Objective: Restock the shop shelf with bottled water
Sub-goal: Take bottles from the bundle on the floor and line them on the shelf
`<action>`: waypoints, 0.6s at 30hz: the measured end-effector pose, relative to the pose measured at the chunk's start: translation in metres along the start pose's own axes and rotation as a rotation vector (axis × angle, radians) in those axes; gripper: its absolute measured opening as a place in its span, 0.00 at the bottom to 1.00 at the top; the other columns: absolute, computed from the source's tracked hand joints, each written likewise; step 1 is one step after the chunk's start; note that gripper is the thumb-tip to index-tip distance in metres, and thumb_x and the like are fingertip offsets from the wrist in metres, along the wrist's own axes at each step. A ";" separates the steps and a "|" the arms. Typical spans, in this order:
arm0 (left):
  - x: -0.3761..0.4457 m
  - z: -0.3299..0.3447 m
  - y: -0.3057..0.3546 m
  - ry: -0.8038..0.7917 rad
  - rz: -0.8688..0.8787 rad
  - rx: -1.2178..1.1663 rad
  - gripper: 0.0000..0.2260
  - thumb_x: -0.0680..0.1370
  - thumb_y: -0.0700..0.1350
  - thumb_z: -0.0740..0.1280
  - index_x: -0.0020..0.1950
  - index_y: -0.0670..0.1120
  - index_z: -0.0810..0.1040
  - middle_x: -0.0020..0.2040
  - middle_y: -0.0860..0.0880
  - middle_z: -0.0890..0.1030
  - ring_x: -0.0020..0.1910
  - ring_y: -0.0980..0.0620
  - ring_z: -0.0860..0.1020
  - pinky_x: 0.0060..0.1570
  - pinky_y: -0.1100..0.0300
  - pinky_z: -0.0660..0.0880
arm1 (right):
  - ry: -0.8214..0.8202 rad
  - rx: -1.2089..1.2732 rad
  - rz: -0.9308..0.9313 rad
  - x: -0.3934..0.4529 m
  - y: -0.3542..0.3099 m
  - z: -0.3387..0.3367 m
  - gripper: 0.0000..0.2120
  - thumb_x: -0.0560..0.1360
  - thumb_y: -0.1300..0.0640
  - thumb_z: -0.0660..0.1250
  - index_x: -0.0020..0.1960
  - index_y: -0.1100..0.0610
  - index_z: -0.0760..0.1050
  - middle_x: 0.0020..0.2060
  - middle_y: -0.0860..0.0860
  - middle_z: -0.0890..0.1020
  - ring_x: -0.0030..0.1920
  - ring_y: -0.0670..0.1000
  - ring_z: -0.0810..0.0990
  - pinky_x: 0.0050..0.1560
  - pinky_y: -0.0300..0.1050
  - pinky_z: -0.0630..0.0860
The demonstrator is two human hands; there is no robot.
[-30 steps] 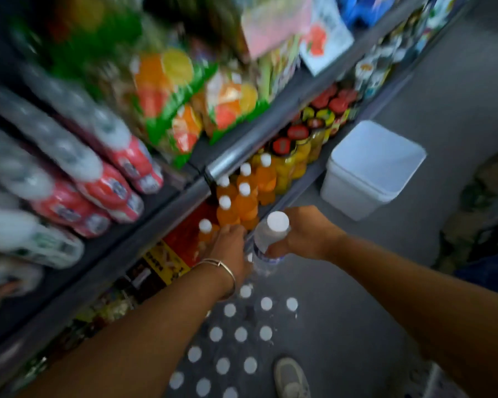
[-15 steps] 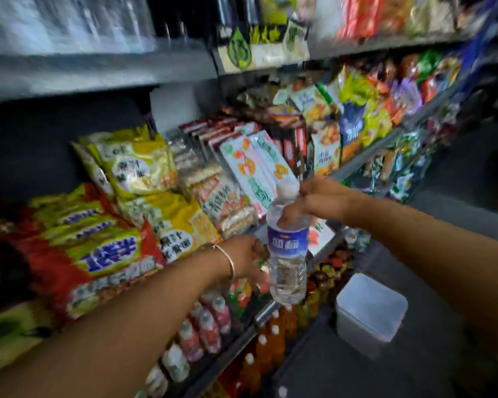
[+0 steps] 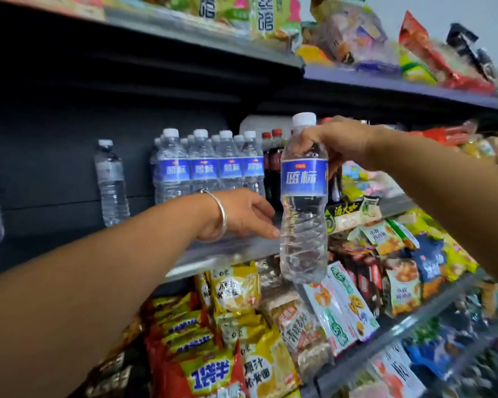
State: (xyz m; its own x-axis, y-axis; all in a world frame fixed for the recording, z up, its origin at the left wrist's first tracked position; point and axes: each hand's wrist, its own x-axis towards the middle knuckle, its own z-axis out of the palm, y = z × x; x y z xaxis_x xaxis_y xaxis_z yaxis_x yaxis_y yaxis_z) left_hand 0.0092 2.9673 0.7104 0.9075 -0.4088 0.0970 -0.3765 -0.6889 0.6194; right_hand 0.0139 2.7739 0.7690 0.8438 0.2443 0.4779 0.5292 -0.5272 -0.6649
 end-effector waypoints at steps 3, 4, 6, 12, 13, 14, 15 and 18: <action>-0.005 -0.035 0.002 0.057 -0.025 -0.051 0.21 0.70 0.41 0.73 0.62 0.45 0.73 0.54 0.49 0.80 0.55 0.51 0.77 0.56 0.57 0.74 | -0.011 0.057 -0.082 0.030 -0.025 0.002 0.06 0.64 0.53 0.69 0.31 0.53 0.83 0.28 0.52 0.80 0.28 0.51 0.77 0.32 0.39 0.75; -0.006 -0.044 0.001 0.081 -0.030 -0.072 0.20 0.70 0.41 0.73 0.61 0.45 0.74 0.52 0.50 0.80 0.53 0.53 0.78 0.54 0.59 0.74 | -0.024 0.075 -0.104 0.040 -0.030 0.003 0.08 0.66 0.54 0.68 0.30 0.51 0.83 0.27 0.51 0.80 0.28 0.51 0.77 0.33 0.40 0.75; -0.006 -0.061 -0.006 0.133 -0.041 -0.114 0.19 0.70 0.40 0.73 0.60 0.45 0.74 0.48 0.51 0.81 0.48 0.55 0.78 0.50 0.60 0.74 | -0.054 0.105 -0.132 0.060 -0.039 0.010 0.11 0.69 0.55 0.67 0.30 0.50 0.83 0.26 0.49 0.80 0.30 0.51 0.77 0.35 0.40 0.75; -0.003 -0.087 -0.040 0.288 -0.121 -0.144 0.19 0.70 0.39 0.73 0.59 0.43 0.74 0.51 0.47 0.79 0.48 0.53 0.77 0.53 0.58 0.73 | -0.122 0.151 -0.224 0.112 -0.051 0.047 0.07 0.69 0.54 0.67 0.35 0.53 0.83 0.30 0.53 0.80 0.30 0.52 0.77 0.32 0.39 0.75; -0.002 -0.088 -0.047 0.299 -0.139 -0.137 0.19 0.70 0.40 0.73 0.59 0.43 0.74 0.52 0.47 0.79 0.49 0.52 0.77 0.53 0.58 0.73 | -0.144 0.162 -0.242 0.119 -0.052 0.055 0.06 0.69 0.54 0.68 0.37 0.54 0.82 0.32 0.54 0.80 0.31 0.53 0.77 0.32 0.39 0.75; -0.001 -0.089 -0.053 0.306 -0.151 -0.131 0.17 0.70 0.40 0.74 0.57 0.44 0.74 0.51 0.48 0.79 0.50 0.52 0.77 0.53 0.58 0.73 | -0.163 0.171 -0.257 0.126 -0.054 0.063 0.05 0.67 0.54 0.69 0.38 0.54 0.81 0.33 0.55 0.80 0.32 0.53 0.77 0.31 0.39 0.75; 0.000 -0.090 -0.059 0.315 -0.158 -0.129 0.14 0.70 0.40 0.73 0.53 0.45 0.75 0.48 0.48 0.79 0.48 0.52 0.77 0.54 0.57 0.72 | -0.179 0.181 -0.272 0.132 -0.055 0.070 0.05 0.65 0.53 0.70 0.38 0.54 0.81 0.33 0.55 0.79 0.33 0.54 0.77 0.32 0.40 0.75; 0.003 -0.091 -0.078 0.358 -0.158 -0.136 0.10 0.70 0.37 0.73 0.43 0.47 0.74 0.37 0.53 0.80 0.38 0.57 0.77 0.46 0.65 0.73 | -0.219 0.199 -0.290 0.151 -0.054 0.092 0.10 0.61 0.52 0.71 0.41 0.55 0.80 0.33 0.55 0.80 0.36 0.56 0.78 0.37 0.44 0.77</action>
State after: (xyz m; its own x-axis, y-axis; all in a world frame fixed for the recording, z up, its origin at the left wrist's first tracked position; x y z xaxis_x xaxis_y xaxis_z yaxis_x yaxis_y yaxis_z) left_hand 0.0587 3.0745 0.7334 0.9686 -0.0535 0.2429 -0.2213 -0.6313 0.7433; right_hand 0.1214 2.9143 0.8242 0.6447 0.5384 0.5427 0.7367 -0.2481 -0.6290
